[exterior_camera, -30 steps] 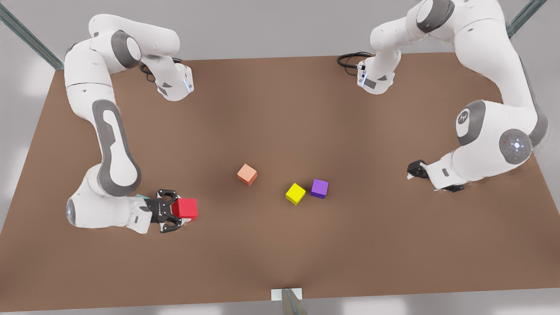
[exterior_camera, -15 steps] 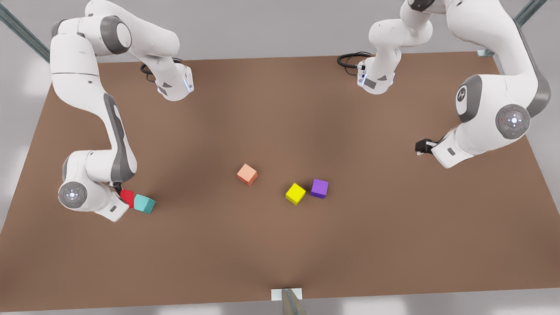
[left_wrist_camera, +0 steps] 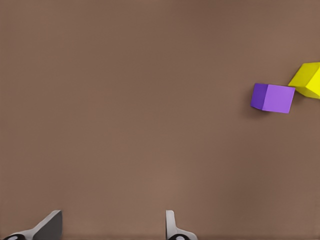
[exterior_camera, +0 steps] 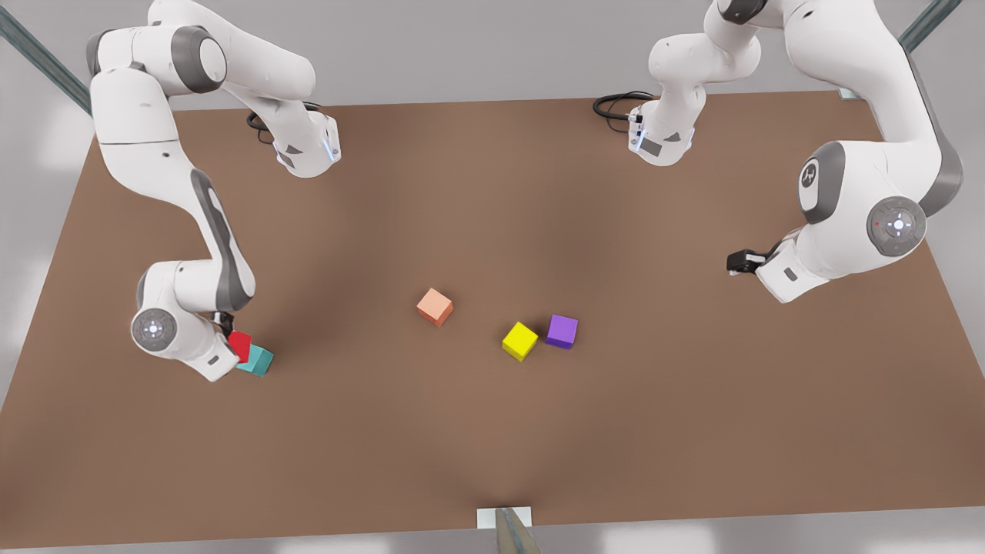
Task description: Pick up red wooden cube and pass to hand red wooden cube and place in blue wooden cube
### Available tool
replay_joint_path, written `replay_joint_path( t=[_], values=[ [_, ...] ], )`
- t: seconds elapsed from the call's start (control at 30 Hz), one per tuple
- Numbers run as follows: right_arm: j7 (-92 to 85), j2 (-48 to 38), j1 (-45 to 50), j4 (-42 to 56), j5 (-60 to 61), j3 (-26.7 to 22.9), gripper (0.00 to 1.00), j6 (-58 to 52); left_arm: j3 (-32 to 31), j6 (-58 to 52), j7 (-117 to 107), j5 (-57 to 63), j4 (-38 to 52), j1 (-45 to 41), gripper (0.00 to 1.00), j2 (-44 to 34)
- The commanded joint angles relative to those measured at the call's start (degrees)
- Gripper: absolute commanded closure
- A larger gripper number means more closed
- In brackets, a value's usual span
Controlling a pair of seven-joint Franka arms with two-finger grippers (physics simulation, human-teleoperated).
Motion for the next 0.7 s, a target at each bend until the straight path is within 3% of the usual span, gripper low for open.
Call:
replay_joint_path(
  t=[0.0, 0.27, 0.3, 0.33, 0.67],
  values=[
    [6.53, 0.05, 0.0, -0.58, 0.03, 0.0, 0.53, 4.56, -0.02, -0.1, -1.99, 0.03, 0.05, 0.0, 0.0, -0.05],
    [6.62, 0.4, 0.0, -0.93, 0.29, 0.0, 0.52, 4.82, -0.02, -0.1, -1.99, 0.03, 0.05, 0.0, 0.0, 0.12],
    [6.62, 0.4, 0.0, -0.93, 0.29, 0.0, 0.45, 4.82, -0.02, -0.1, -1.99, 0.03, 0.05, 0.0, 0.0, 0.12],
    [7.67, 0.4, 0.0, -0.93, 0.38, 0.0, 0.0, 4.73, -0.02, -0.1, -1.99, 0.03, -0.04, 0.0, 0.0, 0.12],
    [8.55, 0.92, 0.09, -1.28, 0.29, 0.0, 0.0, 4.82, -0.02, -0.1, -1.99, 0.11, 0.05, 0.09, 0.0, 0.48]
  ],
)
